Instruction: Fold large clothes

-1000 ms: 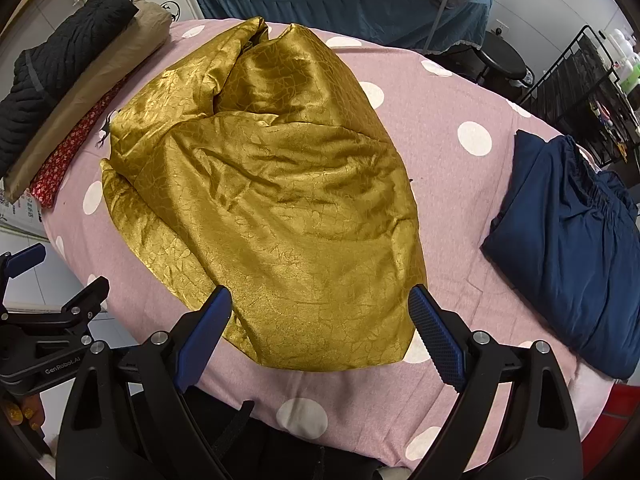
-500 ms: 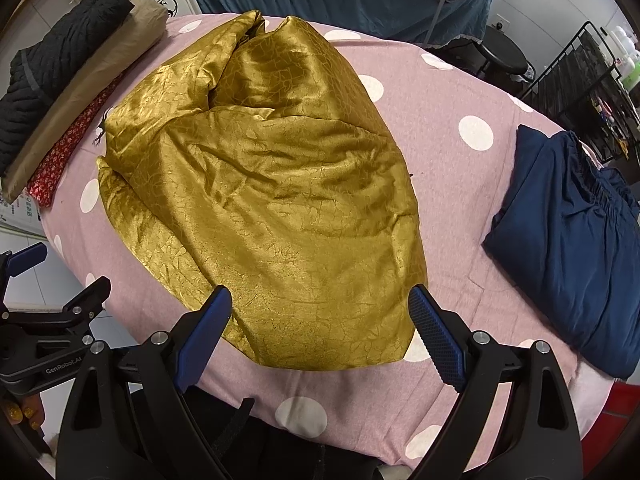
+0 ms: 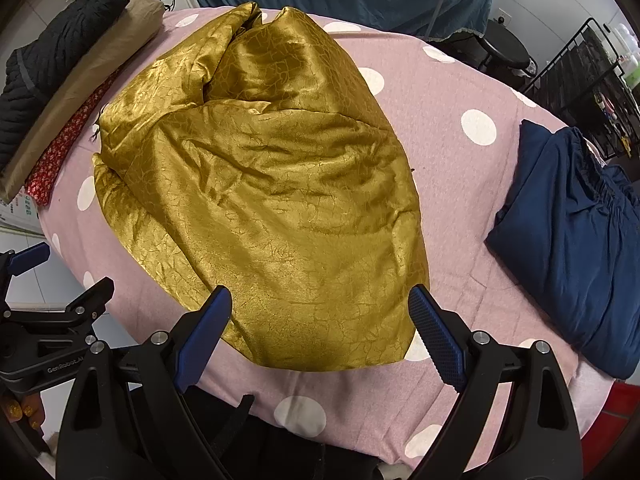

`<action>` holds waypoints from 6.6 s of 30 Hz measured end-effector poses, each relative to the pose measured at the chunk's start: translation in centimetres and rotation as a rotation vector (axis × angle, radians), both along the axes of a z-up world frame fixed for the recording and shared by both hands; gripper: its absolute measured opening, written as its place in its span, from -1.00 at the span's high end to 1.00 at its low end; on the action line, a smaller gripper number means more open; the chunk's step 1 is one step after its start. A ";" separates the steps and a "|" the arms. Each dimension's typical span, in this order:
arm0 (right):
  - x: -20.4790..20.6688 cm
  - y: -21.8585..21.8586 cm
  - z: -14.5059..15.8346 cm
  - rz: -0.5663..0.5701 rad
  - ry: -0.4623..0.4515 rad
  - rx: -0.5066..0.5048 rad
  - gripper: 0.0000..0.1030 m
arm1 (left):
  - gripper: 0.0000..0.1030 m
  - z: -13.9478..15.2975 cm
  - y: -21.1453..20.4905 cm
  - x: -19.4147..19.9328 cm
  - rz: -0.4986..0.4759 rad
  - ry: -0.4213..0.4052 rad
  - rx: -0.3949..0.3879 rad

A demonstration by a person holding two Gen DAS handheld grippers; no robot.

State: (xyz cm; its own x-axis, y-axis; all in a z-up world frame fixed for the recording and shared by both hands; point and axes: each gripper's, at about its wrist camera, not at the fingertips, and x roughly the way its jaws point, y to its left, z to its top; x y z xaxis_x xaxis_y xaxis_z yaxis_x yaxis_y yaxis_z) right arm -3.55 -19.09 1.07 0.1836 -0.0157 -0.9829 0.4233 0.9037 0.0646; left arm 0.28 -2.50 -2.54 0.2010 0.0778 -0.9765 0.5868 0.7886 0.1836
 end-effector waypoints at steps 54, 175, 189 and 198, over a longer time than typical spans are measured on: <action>12.5 -5.5 -3.7 -0.012 -0.132 0.195 -0.72 | 0.76 -8.2 18.2 2.4 0.507 0.020 0.060; 10.0 -2.7 -9.9 0.148 -0.162 -0.191 -0.55 | -0.81 -5.0 -1.1 11.1 0.029 -0.227 -0.045; 13.2 -8.7 -8.5 0.138 -0.211 -0.270 0.85 | -0.68 -6.4 -7.9 16.4 -0.038 -0.255 0.010; -8.2 -26.5 -0.7 -0.711 -0.356 -0.281 0.89 | -0.56 -8.7 -10.8 19.3 -0.101 -0.273 0.054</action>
State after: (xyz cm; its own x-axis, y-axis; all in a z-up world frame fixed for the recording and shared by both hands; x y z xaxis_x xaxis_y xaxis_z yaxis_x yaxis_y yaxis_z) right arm -11.72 -45.57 0.36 0.3355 -0.4798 -0.8107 0.8946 0.4319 0.1146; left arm 19.54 -13.31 -11.21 0.4649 0.0945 -0.8803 0.5848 0.7137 0.3855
